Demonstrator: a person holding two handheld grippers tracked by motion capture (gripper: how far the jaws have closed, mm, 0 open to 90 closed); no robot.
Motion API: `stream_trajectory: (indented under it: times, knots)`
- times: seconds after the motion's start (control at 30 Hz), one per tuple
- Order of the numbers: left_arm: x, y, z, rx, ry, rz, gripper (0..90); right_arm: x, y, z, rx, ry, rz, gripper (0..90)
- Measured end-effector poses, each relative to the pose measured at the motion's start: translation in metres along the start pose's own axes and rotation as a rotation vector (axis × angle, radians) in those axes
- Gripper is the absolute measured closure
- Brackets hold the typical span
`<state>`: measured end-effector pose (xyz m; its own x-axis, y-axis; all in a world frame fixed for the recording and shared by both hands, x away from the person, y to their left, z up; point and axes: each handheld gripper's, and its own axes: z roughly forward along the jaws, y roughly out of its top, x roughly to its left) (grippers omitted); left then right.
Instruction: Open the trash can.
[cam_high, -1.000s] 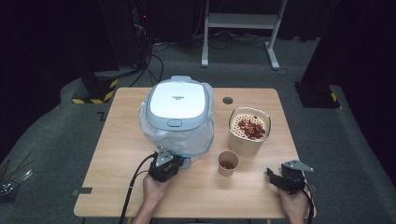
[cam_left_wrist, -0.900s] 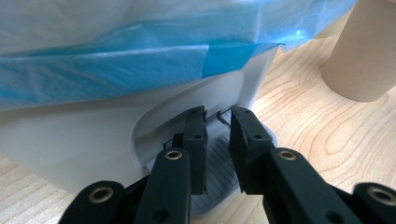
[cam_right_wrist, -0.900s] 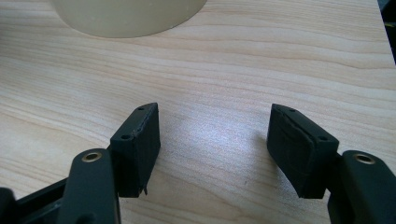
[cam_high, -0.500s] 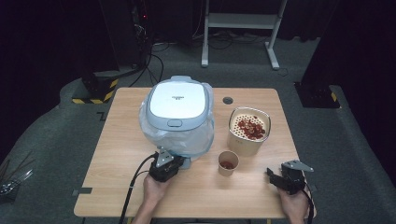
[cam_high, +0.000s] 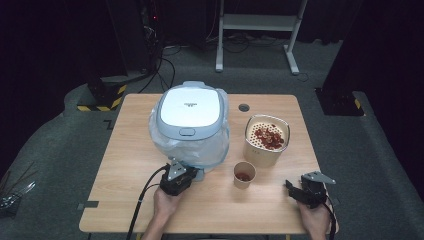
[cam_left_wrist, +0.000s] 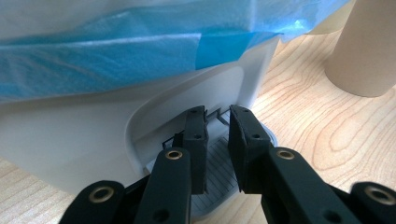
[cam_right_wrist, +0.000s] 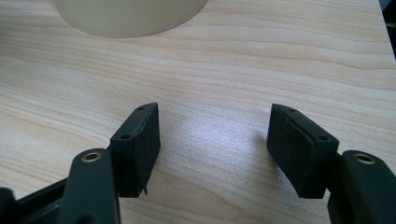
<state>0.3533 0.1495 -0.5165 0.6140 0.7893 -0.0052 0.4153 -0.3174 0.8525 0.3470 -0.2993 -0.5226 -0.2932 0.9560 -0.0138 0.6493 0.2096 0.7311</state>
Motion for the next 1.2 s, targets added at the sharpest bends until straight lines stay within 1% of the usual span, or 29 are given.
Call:
stream_trajectory:
  times: [0.07, 0.1, 0.23, 0.37, 0.53, 0.7, 0.8, 0.9, 1.0, 1.03, 1.13, 1.2]
  knots:
    - [-0.0006, -0.0002, 0.0002, 0.000, -0.003, -0.003, 77.7, 0.0000, 0.0000, 0.0000, 0.000, 0.000, -0.001, 35.1]
    - [-0.0008, -0.0002, 0.0002, -0.001, 0.003, 0.006, 77.8, 0.0000, 0.0000, 0.0000, 0.000, 0.000, -0.001, 35.1]
    - [-0.0007, -0.0005, 0.0002, 0.000, 0.003, 0.007, 77.9, 0.0000, 0.0000, 0.0000, 0.000, 0.001, -0.001, 35.1]
    - [-0.0007, -0.0023, 0.0005, -0.011, 0.004, -0.005, 77.9, -0.0001, 0.0000, 0.0001, -0.001, 0.002, -0.004, 35.1]
    - [-0.0006, -0.0038, 0.0011, -0.017, 0.002, -0.008, 77.8, -0.0001, 0.0001, 0.0001, -0.001, 0.002, -0.005, 35.1]
    - [0.0000, -0.0048, 0.0014, -0.014, 0.002, -0.002, 77.8, -0.0002, 0.0001, 0.0002, -0.002, 0.003, -0.005, 35.1]
    - [-0.0001, -0.0060, 0.0022, -0.015, -0.005, -0.010, 77.8, 0.0001, 0.0001, 0.0002, -0.001, 0.007, -0.005, 35.1]
    - [0.0000, -0.0061, 0.0027, -0.010, 0.000, -0.003, 77.8, 0.0005, 0.0002, -0.0001, 0.002, 0.008, -0.005, 35.1]
    - [0.0002, -0.0060, 0.0029, -0.007, -0.003, -0.007, 77.7, 0.0021, 0.0004, 0.0001, 0.003, 0.019, -0.013, 35.0]
    - [0.0002, -0.0060, 0.0030, -0.007, -0.003, -0.008, 77.7, 0.0015, 0.0008, 0.0006, 0.000, 0.025, -0.031, 34.6]
    - [-0.0003, -0.0059, 0.0029, -0.005, 0.002, -0.005, 77.7, 0.0031, 0.0012, 0.0008, 0.006, 0.029, -0.017, 31.8]
    - [-0.0003, -0.0060, 0.0030, -0.005, 0.002, -0.003, 77.7, 0.0056, 0.0024, 0.0011, 0.014, 0.035, -0.023, 30.8]
